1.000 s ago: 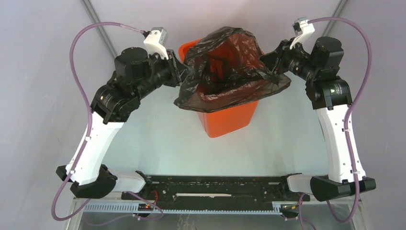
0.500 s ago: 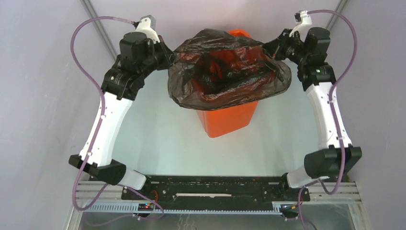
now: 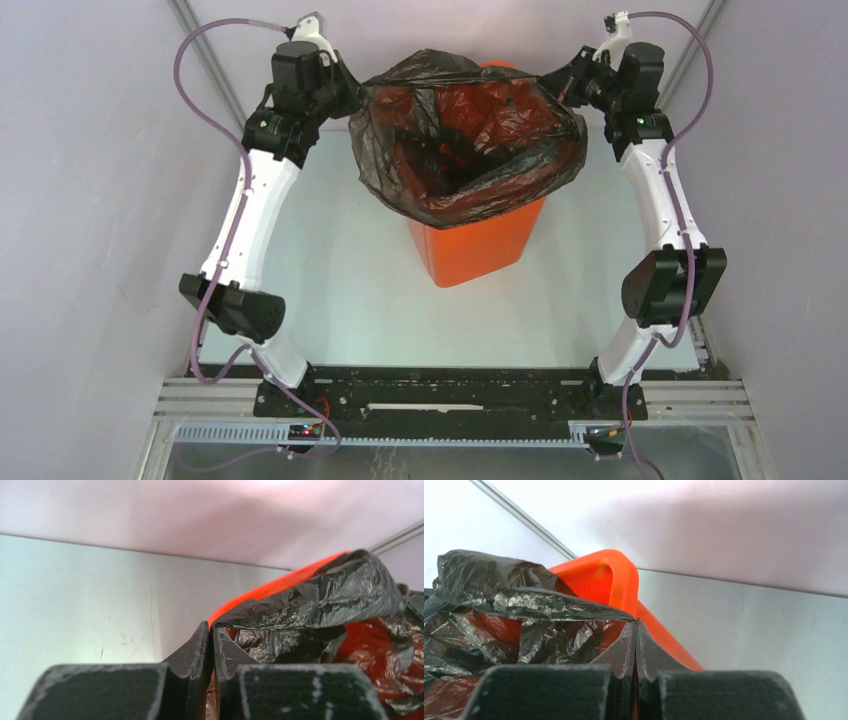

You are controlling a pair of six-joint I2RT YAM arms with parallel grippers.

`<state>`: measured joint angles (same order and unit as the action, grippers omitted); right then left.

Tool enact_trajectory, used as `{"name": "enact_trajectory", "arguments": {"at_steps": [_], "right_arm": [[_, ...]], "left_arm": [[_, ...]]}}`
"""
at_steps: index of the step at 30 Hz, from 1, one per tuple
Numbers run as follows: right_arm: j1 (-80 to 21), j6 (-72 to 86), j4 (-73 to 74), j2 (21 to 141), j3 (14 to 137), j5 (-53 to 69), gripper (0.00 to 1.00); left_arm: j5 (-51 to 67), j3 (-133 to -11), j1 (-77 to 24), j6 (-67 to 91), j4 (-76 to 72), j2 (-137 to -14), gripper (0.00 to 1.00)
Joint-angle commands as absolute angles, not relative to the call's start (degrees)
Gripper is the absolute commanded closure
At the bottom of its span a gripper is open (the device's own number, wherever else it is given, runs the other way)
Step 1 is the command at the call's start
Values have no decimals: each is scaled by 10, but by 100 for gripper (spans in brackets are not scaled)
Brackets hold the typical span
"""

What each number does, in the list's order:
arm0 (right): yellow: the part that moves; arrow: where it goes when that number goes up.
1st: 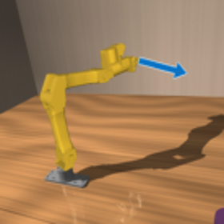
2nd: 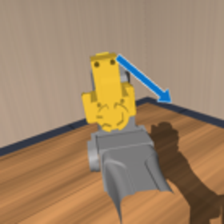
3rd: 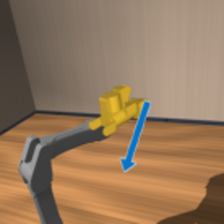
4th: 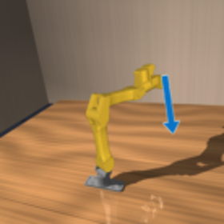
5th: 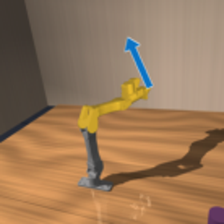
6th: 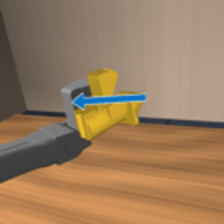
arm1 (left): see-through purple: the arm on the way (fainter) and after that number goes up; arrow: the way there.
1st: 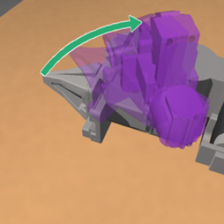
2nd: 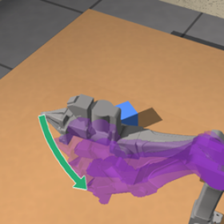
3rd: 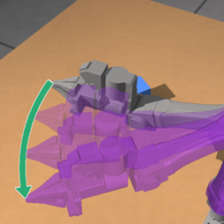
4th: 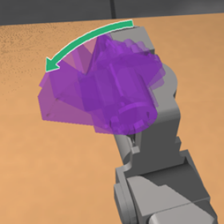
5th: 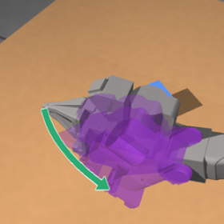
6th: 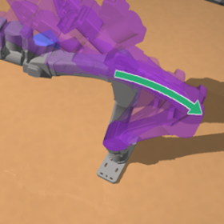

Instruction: Put the trash bags into the trash bin

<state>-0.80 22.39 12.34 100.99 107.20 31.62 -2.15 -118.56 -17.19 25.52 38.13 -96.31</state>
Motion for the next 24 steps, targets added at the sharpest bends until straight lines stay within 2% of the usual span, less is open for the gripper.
{"name": "enact_trajectory", "arguments": {"at_steps": [1, 7, 10, 12, 17, 24], "right_arm": [[-4, 282, 65, 1048, 1122, 339, 100], [-4, 325, 94, 1122, 1221, 347, 100], [-4, 334, 120, 1153, 1260, 345, 91], [-4, 340, 138, 1170, 1273, 345, 90], [16, 354, 161, 1180, 1263, 342, 95], [19, 352, 197, 1180, 1232, 352, 96]], "left_arm": [[-11, -1248, -154, 262, 325, -989, 87], [3, -1270, -129, 311, 280, -1034, 80], [27, -1280, -123, 338, 268, -1059, 79], [45, -1287, -119, 357, 263, -1078, 79], [73, -1288, -106, 421, 275, -1114, 92], [127, -1281, -86, 488, 307, -1154, 94]]}}
